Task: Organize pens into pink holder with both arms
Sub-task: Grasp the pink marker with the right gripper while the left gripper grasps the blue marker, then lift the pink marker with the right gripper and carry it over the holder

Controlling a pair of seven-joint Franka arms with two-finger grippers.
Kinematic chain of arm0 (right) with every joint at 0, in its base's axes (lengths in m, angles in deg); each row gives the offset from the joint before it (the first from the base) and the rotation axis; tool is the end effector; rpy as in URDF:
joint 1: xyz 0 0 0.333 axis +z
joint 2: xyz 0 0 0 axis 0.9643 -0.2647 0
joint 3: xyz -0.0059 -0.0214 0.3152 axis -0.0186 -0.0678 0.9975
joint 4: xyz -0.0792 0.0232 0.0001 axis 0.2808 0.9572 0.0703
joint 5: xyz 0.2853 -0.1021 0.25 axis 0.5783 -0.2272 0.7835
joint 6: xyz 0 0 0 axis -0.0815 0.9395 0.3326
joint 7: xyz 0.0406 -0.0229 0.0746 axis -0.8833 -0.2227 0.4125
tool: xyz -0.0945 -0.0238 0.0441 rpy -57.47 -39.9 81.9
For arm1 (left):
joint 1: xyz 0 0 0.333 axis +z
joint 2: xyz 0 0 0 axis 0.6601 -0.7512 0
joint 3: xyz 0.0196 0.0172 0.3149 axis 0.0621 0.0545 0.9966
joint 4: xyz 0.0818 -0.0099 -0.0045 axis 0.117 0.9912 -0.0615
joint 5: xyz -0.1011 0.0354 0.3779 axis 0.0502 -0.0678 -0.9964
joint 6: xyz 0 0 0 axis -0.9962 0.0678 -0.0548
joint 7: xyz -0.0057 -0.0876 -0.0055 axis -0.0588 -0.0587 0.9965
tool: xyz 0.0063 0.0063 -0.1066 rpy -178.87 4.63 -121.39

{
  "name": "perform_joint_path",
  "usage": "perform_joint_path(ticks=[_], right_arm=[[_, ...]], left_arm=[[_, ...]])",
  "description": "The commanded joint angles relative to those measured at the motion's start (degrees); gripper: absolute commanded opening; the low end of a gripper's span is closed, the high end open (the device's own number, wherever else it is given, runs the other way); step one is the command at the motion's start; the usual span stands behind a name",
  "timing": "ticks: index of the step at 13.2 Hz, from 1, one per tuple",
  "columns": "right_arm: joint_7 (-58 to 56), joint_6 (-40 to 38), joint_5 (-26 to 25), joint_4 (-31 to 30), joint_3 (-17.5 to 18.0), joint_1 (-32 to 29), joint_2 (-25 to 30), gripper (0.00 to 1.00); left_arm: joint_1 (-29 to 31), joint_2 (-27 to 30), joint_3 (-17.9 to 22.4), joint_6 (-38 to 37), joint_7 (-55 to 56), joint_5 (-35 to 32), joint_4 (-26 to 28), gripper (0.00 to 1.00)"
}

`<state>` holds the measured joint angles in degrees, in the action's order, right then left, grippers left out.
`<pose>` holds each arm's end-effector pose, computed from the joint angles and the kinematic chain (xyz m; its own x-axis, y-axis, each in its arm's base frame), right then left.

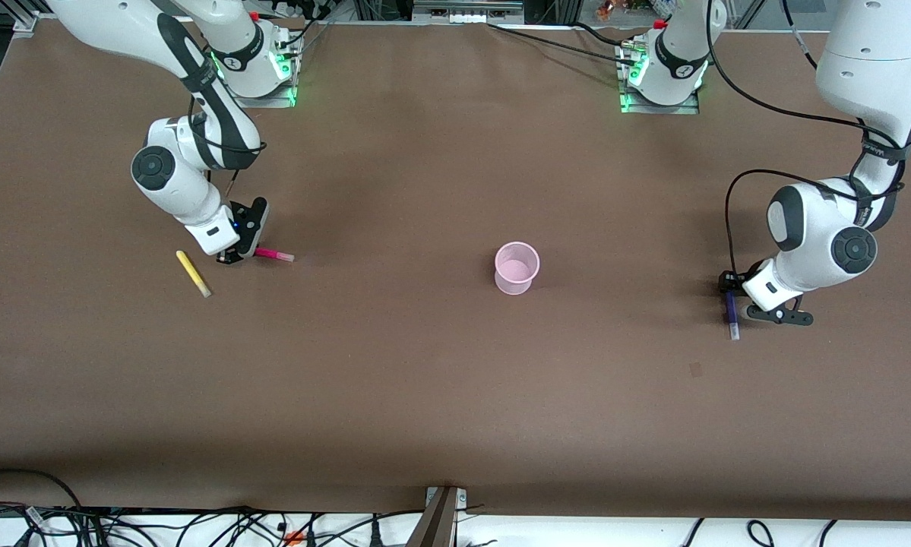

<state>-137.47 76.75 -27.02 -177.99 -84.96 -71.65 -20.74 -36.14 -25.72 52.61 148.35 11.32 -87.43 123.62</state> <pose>0.4869 0.0626 0.1895 0.1949 0.9805 0.0254 0.9800 -0.1957 0.0354 0.5740 0.0978 0.1682 0.9851 -0.1244 -0.1189 -0.1261 -0.9920 -0.0072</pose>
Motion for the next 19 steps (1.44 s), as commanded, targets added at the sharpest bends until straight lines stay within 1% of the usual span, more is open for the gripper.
perform_joint_path(ticks=[1, 2, 3, 4, 5, 7, 8, 9, 11, 12, 16, 18, 19], right_arm=[[-1.09, -2.67, 0.18, 1.04, 3.06, -0.1, 5.7, 0.0], [-0.47, -6.61, 0.18, 3.48, 4.64, -0.1, 6.94, 0.0], [-0.12, -11.09, 0.27, 6.81, 5.7, -0.01, 6.86, 0.0], [0.14, -15.57, 0.27, 11.46, 6.93, 0.34, 6.34, 0.0], [2.06, -21.79, 0.27, 16.73, 7.99, 1.3, 5.64, 0.0], [11.17, -34.19, -0.17, 27.36, 8.35, 6.2, 3.97, 0.0], [15.31, -38.51, -0.43, 31.33, 8.35, 8.58, 2.92, 0.0], [19.01, -41.08, -0.43, 34.5, 8.35, 10.95, 1.86, 0.0], [26.13, -43.64, -0.61, 40.04, 8.35, 17.35, -0.24, 0.0], [29.82, -44.17, -1.65, 42.85, 8.35, 21.05, -1.65, 0.0], [48.09, -44.35, -7.72, 54.02, 8.35, 32.57, -10.87, 0.0], [56.18, -44.27, -12.19, 58.59, 8.17, 38.11, -15.27, 0.0], [57.79, -44.27, -14.82, 60.36, 8.17, 40.31, -17.11, 0.0]], left_arm=[[-0.16, -0.83, -0.16, 0.07, -0.83, 0.85, -0.78, 0.39], [-0.16, -0.83, -0.16, 0.07, -0.83, 0.94, -0.78, 0.35], [-0.16, -0.83, -0.16, 0.07, -0.83, 0.94, -0.78, 0.3], [-0.24, -0.83, -0.16, 0.07, -0.83, 0.94, -0.78, 0.26], [-0.16, -0.83, -0.16, 0.07, -0.83, 0.94, -0.86, 0.24], [-0.16, -0.83, -0.16, 0.07, -0.74, 0.94, -0.86, 0.22], [-0.16, -0.83, -0.16, 0.07, -0.82, 0.94, -0.86, 0.2], [-0.16, -0.83, -0.16, 0.07, -0.91, 0.85, -0.86, 0.14], [-0.07, -0.83, -0.16, 0.07, -0.91, 0.85, -0.86, 0.06], [-0.07, -0.83, -0.16, 0.07, -0.83, 0.94, -0.86, 0.0], [-0.07, -0.83, -0.16, -0.02, -0.65, 0.94, -0.86, 0.0], [0.02, -0.83, -0.16, -0.11, -0.74, 0.94, -0.86, 0.0], [0.02, -0.83, -0.16, -0.11, -0.74, 0.94, -0.86, 0.0]])
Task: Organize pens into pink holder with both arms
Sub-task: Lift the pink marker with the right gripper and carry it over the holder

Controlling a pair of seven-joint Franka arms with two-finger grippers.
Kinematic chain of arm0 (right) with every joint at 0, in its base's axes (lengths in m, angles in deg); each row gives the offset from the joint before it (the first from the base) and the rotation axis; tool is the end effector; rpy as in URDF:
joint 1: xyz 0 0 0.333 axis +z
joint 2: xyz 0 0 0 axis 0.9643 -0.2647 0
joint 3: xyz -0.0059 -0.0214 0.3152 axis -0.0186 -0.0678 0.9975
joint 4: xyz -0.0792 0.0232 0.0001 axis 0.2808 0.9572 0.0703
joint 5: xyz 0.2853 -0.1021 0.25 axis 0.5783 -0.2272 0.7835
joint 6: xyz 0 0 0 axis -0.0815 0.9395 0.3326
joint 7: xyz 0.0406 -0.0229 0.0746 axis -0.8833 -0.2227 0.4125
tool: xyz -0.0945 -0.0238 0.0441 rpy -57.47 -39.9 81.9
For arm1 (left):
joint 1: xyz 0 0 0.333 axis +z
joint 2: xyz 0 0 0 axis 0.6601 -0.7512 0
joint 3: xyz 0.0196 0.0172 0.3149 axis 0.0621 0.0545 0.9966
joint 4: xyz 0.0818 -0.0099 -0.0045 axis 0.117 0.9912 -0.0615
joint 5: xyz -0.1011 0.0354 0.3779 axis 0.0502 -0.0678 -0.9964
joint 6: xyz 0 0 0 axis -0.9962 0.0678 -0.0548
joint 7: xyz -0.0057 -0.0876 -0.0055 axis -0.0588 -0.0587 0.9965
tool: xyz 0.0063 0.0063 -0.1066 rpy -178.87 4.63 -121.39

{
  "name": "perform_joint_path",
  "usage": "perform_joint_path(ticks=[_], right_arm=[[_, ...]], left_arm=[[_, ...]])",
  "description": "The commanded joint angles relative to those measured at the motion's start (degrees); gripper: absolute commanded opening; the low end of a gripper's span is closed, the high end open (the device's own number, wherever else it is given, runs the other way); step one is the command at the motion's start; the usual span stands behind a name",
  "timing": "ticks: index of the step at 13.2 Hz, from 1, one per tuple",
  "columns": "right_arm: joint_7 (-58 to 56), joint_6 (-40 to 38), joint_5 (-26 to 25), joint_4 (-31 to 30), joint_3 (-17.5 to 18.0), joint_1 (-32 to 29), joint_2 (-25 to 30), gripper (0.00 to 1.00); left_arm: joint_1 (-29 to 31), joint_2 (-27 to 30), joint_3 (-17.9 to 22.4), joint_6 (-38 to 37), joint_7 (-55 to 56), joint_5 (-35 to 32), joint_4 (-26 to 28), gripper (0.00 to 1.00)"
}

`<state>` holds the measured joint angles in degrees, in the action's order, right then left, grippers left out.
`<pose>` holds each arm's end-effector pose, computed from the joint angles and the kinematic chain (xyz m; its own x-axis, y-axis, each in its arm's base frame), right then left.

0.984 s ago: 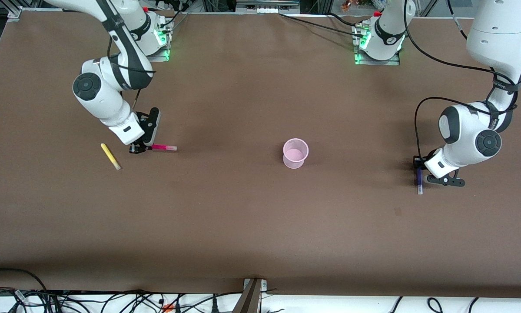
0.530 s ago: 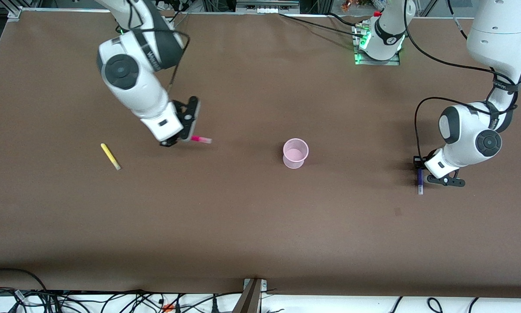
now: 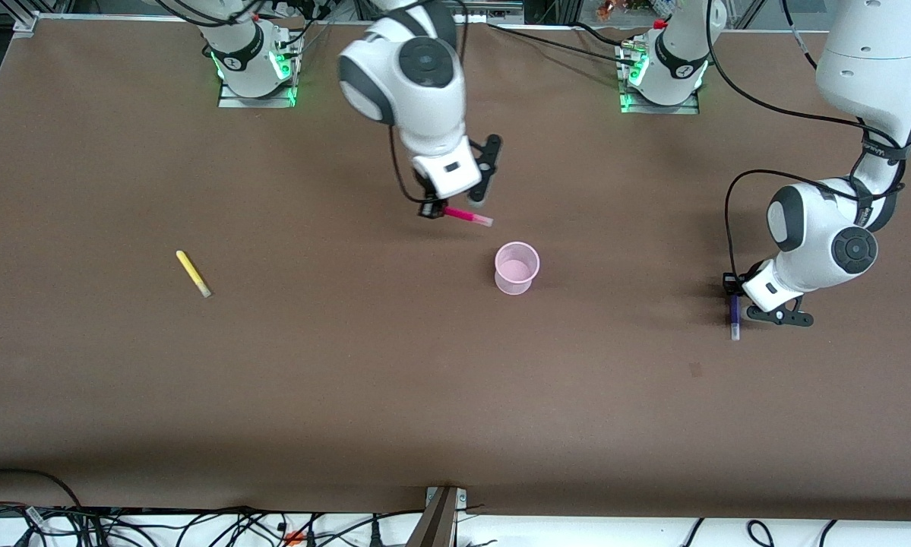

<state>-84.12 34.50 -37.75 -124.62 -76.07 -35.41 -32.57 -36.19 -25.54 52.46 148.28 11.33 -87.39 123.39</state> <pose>0.4556 0.5283 0.3862 0.2901 0.9569 0.0137 0.9527 -0.2901 0.0900 0.5762 0.0960 0.1713 0.9855 -0.1269 -0.1127 -0.1285 -0.9917 -0.0070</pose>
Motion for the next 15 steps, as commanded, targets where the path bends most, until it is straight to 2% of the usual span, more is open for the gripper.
perform_joint_path(ticks=[1, 4, 7, 9, 12, 14, 15], right_arm=[[4.45, -1.67, -6.12, 8.22, -0.72, 5.49, -6.78, 0.0], [3.84, -2.28, -13.49, 11.13, -1.07, 8.49, -9.17, 0.0], [4.98, -9.64, -19.48, 14.1, -1.68, 9.98, -10.04, 0.0], [8.74, -12.39, -22.82, 17.53, -3.87, 11.73, -10.57, 0.0], [9.55, -11.95, -23.27, 21.23, -4.41, 12.96, -13.9, 0.0], [14.18, -12.04, -24.41, 21.41, -6.42, 16.03, -15.66, 0.0], [17.6, -12.13, -26.59, 21.41, -8.43, 18.57, -16.72, 0.0]], left_arm=[[0.07, -0.93, -0.02, -0.03, -0.74, 0.9, -0.63, 0.0], [0.16, -1.01, -0.02, -0.03, -0.74, 0.81, -0.63, 0.0], [0.24, -1.01, -0.02, -0.03, -0.74, 0.81, -0.63, 0.0], [0.42, -1.01, -0.28, -0.03, -0.83, 0.9, -0.63, 0.0], [0.42, -1.01, -0.28, -0.03, -0.74, 0.9, -0.63, 0.0], [0.42, -1.01, -0.37, -0.03, -0.74, 0.9, -0.63, 0.0], [0.42, -1.01, -0.37, -0.03, -0.83, 0.9, -0.63, 0.0]])
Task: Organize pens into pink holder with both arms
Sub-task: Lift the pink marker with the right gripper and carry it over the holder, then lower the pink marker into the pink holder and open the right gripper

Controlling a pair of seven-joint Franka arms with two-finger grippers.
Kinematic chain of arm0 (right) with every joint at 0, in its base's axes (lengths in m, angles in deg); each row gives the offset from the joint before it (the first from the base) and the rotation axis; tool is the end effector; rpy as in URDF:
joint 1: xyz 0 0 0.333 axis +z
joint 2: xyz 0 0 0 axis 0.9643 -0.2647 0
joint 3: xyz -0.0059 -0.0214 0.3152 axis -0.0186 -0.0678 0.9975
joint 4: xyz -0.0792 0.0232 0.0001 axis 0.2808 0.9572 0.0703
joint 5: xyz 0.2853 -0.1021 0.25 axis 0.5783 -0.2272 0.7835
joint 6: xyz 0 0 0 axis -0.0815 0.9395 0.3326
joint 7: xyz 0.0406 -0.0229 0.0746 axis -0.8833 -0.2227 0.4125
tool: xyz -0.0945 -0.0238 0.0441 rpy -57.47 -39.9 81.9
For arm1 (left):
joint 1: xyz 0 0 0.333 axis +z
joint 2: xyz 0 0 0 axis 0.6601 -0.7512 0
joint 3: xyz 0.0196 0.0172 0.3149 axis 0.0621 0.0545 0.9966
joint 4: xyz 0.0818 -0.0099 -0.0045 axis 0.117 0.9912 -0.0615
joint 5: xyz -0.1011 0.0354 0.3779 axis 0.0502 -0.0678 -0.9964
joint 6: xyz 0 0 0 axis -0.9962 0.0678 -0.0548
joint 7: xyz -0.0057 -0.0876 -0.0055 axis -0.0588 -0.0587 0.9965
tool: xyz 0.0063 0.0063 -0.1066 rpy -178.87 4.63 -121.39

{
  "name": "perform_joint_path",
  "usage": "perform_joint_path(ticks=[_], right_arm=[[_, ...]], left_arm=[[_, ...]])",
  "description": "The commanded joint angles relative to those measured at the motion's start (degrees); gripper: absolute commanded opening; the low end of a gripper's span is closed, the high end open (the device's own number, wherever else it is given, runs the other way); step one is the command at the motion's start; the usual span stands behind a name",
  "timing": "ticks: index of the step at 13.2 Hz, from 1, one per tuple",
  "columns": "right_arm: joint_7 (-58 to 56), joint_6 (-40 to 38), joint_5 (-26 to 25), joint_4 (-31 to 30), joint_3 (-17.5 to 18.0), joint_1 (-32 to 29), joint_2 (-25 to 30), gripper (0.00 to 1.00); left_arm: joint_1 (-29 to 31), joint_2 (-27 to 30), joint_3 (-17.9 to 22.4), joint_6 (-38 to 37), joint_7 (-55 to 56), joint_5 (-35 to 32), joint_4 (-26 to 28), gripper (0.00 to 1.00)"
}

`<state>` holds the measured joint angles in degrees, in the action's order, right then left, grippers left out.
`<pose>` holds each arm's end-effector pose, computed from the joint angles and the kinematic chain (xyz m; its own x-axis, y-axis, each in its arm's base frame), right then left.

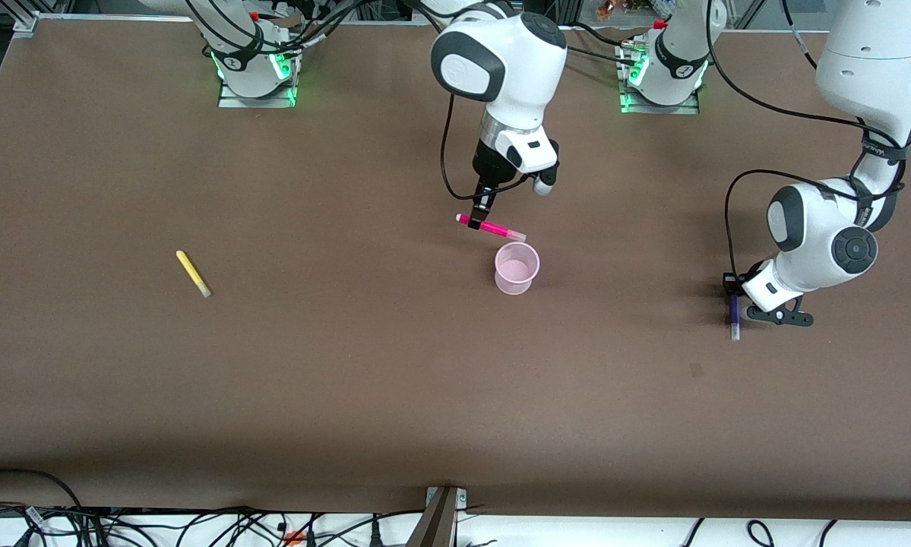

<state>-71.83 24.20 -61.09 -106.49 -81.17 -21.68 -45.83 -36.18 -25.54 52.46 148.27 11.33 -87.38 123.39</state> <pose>0.4271 0.6143 0.3590 0.2837 0.9492 -0.1365 0.8688 -0.1942 0.4555 0.5762 0.0961 0.1713 0.9855 -0.1266 -0.1129 -0.1282 -0.9917 -0.0069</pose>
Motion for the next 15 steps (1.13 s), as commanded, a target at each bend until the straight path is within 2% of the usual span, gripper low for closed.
perform_joint_path(ticks=[1, 2, 6, 13, 15], right_arm=[[7.87, -1.91, -4.76, 3.29, -5.7, 7.38, -4.25, 0.0], [9.21, -1.83, -5.03, 3.29, -7.81, 9.06, -4.87, 0.0], [15.44, -1.74, -8.89, 3.37, -10.03, 11.1, -6.72, 0.0], [15.11, 2.48, -9.52, 5.22, -10.91, 11.27, -11.03, 0.0], [10.83, 1.96, -9.52, 5.22, -10.91, 11.28, -11.12, 0.0]], left_arm=[[0.41, -1.01, -0.36, -0.03, -0.75, 0.89, -0.63, 0.0], [0.41, -1.01, -0.36, -0.03, -0.75, 0.8, -0.63, 0.0], [0.41, -1.01, -0.36, -0.03, -0.75, 0.89, -0.63, 0.0], [0.41, -1.01, -0.36, -0.03, -0.75, 0.89, -0.63, 0.0], [0.41, -1.01, -0.36, -0.03, -0.75, 0.89, -0.63, 0.0]])
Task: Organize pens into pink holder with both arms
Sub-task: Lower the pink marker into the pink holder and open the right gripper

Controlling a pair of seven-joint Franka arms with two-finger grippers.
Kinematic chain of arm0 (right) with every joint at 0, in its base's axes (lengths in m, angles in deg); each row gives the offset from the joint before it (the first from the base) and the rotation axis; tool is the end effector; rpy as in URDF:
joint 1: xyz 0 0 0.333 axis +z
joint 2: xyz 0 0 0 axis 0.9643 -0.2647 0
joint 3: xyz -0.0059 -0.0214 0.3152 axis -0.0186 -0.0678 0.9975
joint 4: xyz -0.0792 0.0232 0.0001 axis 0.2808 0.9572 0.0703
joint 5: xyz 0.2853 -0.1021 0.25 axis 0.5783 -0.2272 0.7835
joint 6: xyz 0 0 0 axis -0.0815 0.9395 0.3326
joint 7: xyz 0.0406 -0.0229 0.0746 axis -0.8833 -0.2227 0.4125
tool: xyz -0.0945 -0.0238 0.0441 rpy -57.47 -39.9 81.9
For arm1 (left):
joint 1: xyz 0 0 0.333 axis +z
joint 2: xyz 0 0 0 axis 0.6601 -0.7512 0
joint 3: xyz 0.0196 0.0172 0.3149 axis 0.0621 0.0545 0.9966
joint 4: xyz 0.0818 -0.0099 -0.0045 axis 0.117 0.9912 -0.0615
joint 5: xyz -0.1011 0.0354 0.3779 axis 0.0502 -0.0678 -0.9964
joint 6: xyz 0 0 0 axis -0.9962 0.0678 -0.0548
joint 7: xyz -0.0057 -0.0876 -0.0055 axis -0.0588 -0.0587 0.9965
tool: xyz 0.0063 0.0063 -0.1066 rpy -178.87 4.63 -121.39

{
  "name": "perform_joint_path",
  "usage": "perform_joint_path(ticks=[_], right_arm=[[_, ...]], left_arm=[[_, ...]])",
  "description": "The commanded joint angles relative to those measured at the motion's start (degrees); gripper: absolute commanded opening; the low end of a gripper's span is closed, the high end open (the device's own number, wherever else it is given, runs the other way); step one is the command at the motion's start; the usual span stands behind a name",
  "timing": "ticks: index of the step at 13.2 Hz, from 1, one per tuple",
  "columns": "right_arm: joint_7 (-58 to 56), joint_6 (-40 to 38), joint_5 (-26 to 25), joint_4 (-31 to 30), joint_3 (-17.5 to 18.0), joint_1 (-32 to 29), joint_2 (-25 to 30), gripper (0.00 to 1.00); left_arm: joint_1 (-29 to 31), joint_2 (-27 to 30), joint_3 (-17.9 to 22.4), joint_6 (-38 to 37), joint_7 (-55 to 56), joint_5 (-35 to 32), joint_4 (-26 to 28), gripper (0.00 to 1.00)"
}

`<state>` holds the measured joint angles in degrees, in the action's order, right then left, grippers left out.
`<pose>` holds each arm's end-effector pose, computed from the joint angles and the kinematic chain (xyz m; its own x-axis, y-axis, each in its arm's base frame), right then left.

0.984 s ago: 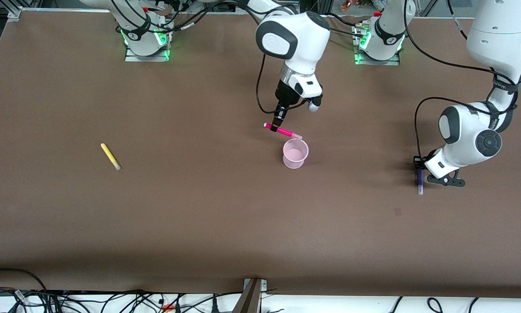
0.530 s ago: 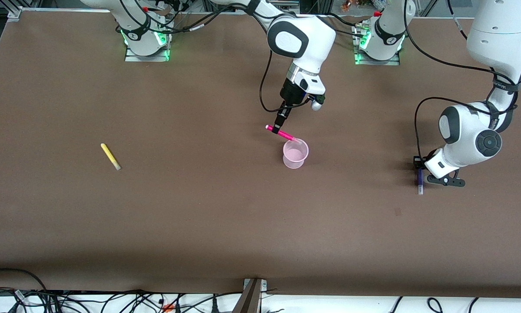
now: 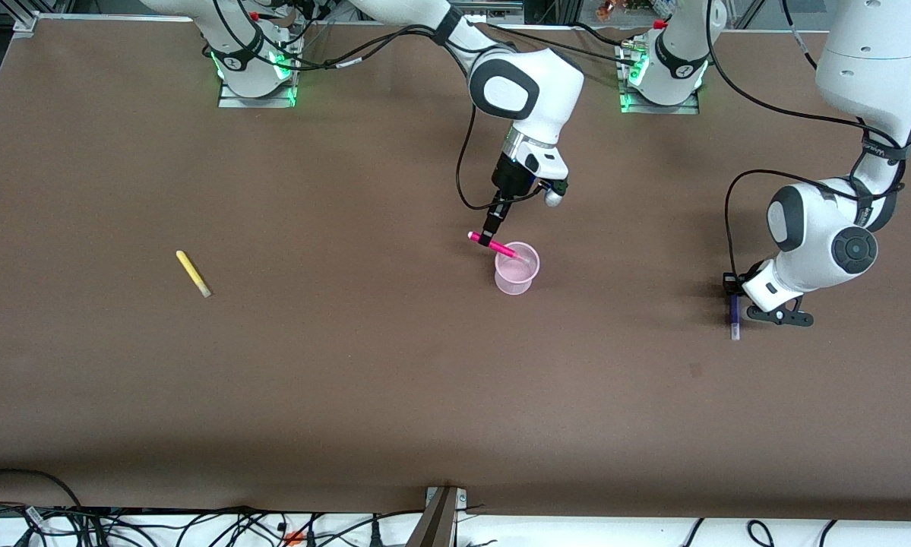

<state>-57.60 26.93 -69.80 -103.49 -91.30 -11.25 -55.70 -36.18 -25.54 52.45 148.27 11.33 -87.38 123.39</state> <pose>0.4034 0.6466 0.2653 0.3695 0.9211 -0.1225 0.7169 -0.1987 0.6682 0.5762 0.0960 0.1713 0.9855 -0.1268 -0.1129 -0.1284 -0.9917 -0.0068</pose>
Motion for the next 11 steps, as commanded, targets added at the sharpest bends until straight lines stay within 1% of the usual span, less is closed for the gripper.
perform_joint_path(ticks=[1, 11], right_arm=[[-4.91, -0.86, -0.81, 2.22, -0.78, 0.84, -1.25, 0.0], [-5.19, -0.86, -0.89, 2.22, -0.87, 0.84, -1.68, 0.0]], left_arm=[[0.41, -1.01, -0.36, -0.03, -0.75, 0.89, -0.63, 0.0], [0.41, -1.01, -0.36, -0.12, -0.75, 0.89, -0.63, 0.0]])
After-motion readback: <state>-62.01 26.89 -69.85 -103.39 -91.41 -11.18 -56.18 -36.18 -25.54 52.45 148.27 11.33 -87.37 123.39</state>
